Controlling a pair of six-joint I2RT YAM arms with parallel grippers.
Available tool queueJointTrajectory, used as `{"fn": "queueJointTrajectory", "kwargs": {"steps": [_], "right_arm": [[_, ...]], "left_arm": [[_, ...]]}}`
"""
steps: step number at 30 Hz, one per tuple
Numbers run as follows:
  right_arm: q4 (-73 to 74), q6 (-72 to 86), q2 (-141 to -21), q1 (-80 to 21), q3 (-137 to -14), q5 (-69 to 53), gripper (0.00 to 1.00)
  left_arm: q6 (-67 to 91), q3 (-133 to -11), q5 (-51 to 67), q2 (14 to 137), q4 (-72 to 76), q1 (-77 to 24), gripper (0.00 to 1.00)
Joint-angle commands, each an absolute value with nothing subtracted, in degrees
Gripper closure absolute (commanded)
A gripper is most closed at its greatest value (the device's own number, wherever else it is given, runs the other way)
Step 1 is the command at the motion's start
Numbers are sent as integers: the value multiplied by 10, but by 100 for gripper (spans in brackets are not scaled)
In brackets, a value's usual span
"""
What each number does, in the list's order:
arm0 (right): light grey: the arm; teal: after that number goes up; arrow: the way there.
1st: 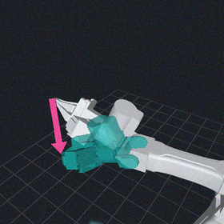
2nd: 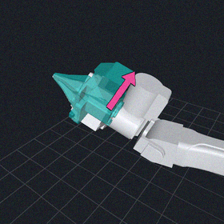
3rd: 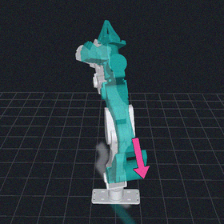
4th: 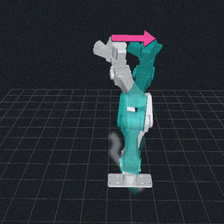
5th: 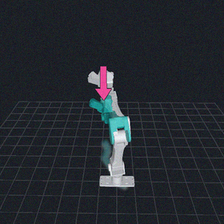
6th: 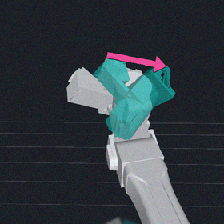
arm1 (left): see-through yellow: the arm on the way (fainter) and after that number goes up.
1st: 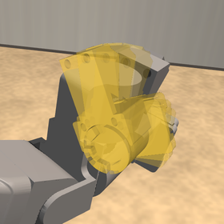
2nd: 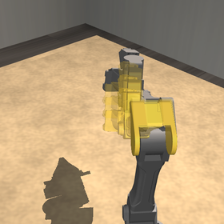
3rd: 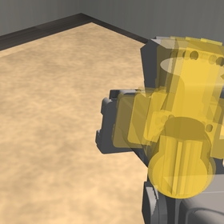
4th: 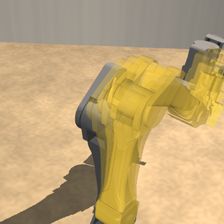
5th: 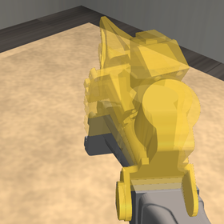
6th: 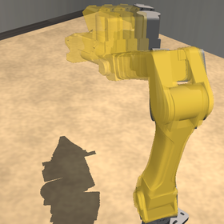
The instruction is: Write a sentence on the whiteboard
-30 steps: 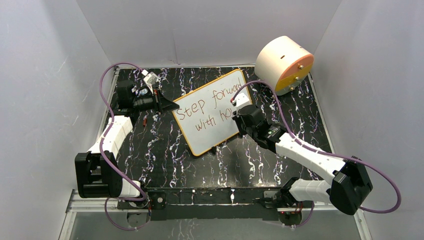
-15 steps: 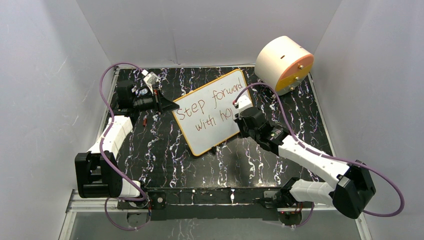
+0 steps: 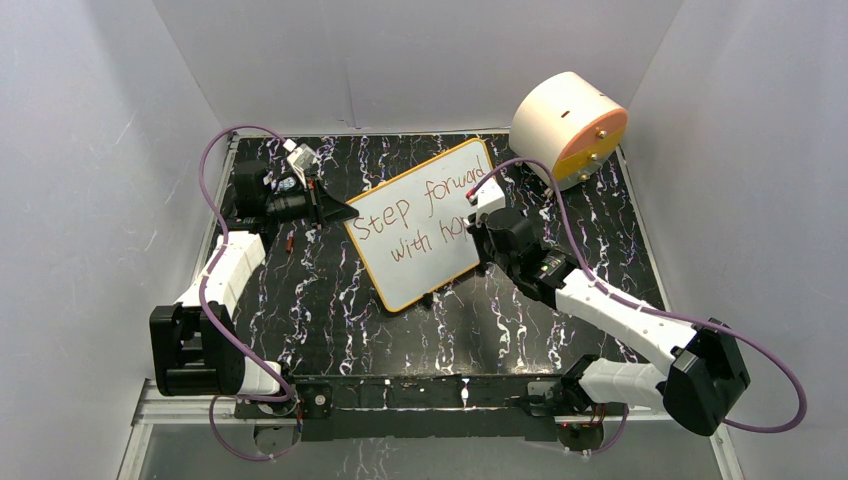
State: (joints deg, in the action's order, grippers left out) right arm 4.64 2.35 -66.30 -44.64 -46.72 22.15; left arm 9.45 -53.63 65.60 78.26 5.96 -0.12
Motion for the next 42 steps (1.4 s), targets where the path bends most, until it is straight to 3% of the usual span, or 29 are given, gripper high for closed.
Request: {"fn": "queueJointTrajectory", "kwargs": {"steps": [1, 20, 42], "right_arm": [[5, 13, -668, -443, -497, 221, 100], [-21, 6, -687, -431, -498, 234, 100], [53, 40, -659, -425, -461, 191, 100]], "left_arm": [[66, -536, 665, 792, 26, -16, 100], [67, -536, 666, 793, 27, -16, 100], [66, -537, 665, 793, 26, -17, 100]]}}
